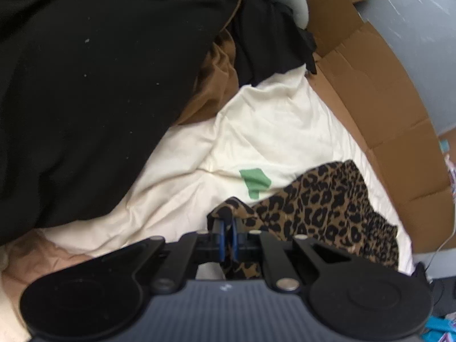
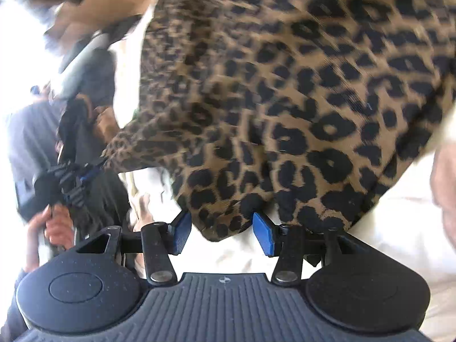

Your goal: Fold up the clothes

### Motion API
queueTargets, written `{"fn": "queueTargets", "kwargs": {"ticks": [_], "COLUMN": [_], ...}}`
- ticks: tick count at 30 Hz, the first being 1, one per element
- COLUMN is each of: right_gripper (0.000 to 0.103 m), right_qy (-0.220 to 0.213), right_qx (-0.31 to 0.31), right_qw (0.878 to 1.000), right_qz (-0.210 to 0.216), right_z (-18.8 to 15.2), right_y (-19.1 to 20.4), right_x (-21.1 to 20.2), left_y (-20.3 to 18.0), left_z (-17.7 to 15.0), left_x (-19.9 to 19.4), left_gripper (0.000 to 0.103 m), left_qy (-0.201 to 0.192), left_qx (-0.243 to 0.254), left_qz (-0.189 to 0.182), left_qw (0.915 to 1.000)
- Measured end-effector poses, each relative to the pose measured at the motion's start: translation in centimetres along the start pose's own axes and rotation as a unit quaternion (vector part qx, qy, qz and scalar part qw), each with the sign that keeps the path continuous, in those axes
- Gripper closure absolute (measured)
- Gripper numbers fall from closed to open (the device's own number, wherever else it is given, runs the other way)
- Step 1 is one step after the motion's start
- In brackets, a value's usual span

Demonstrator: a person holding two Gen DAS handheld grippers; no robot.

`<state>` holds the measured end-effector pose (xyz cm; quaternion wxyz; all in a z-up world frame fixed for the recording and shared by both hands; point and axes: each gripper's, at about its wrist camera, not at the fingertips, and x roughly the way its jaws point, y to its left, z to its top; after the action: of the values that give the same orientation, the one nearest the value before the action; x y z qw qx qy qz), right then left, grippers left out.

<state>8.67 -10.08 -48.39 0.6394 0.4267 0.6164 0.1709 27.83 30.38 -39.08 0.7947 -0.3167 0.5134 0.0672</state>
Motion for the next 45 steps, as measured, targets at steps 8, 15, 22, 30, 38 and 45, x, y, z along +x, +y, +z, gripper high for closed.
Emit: {"fn": "queueTargets", "kwargs": {"ticks": [8, 15, 22, 30, 38, 45], "right_gripper": [0.052, 0.102, 0.102, 0.102, 0.102, 0.102], "right_qy": [0.013, 0.023, 0.032, 0.044, 0.041, 0.04], "right_qx": [0.042, 0.001, -0.048, -0.06, -0.081, -0.087], "right_qw": [0.999, 1.0, 0.997, 0.995, 0.992, 0.991], "right_qz": [0.012, 0.001, -0.042, -0.073, -0.085, -0.089], "right_z": [0.1, 0.7, 2.1, 2.1, 2.3, 2.1], "right_y": [-1.1, 0.1, 0.7, -0.9, -0.1, 0.1], "right_x": [2.2, -0.1, -3.6, -3.0, -3.2, -3.2], "left_y": [0.3, 1.1, 2.4, 5.5, 6.5, 5.6], "left_z": [0.6, 0.6, -1.5, -4.4, -4.3, -4.5], "left_x": [1.8, 2.3, 0.9, 1.8, -0.6, 2.2], "left_gripper": [0.097, 0.097, 0.097, 0.093, 0.07, 0.053], "left_qy": [-0.025, -0.031, -0.019, 0.016, -0.023, -0.002], "left_qx": [0.029, 0.013, -0.028, -0.013, 0.009, 0.073], "left_qz": [-0.039, -0.058, -0.052, 0.007, 0.013, 0.016], "left_qw": [0.9985, 0.9977, 0.9981, 0.9998, 0.9996, 0.9972]}}
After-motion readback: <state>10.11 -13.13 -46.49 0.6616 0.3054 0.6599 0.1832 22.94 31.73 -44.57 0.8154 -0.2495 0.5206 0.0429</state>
